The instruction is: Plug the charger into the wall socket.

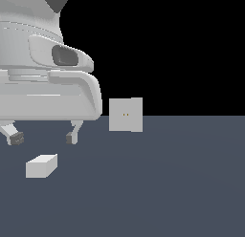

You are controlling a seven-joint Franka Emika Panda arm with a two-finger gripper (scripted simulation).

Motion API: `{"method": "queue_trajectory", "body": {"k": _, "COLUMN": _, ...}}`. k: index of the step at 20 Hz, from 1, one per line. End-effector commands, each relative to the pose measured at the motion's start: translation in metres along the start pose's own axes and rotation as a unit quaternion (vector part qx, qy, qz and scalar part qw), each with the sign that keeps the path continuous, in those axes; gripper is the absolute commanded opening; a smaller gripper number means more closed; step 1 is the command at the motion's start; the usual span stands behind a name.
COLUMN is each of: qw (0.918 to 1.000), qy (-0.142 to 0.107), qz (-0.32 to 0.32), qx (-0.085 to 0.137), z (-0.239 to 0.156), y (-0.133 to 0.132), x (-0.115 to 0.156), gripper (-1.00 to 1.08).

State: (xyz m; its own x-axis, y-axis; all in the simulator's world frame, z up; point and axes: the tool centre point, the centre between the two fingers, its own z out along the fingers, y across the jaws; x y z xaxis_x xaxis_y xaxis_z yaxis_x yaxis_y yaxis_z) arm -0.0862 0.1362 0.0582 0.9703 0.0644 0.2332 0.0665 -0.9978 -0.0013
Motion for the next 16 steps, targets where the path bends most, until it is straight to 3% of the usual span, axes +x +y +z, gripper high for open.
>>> {"method": "queue_trajectory", "body": {"k": 1, "qw": 1.0, "qy": 0.0, "qz": 0.0, "qx": 0.0, "z": 0.007, "y": 0.0, "x": -0.002, "gripper": 1.0}}
{"method": "queue_trajectory", "body": {"k": 14, "qw": 1.0, "qy": 0.001, "qz": 0.0, "qx": -0.001, "z": 0.045, "y": -0.001, "x": -0.012, "gripper": 1.0}}
{"method": "queue_trajectory", "body": {"k": 15, "qw": 1.0, "qy": 0.001, "qz": 0.0, "qx": -0.001, "z": 0.045, "y": -0.001, "x": -0.012, "gripper": -1.0}}
{"method": "queue_trajectory", "body": {"k": 16, "qw": 1.0, "qy": 0.001, "qz": 0.0, "qx": -0.001, "z": 0.045, "y": -0.001, "x": -0.012, "gripper": -1.0}}
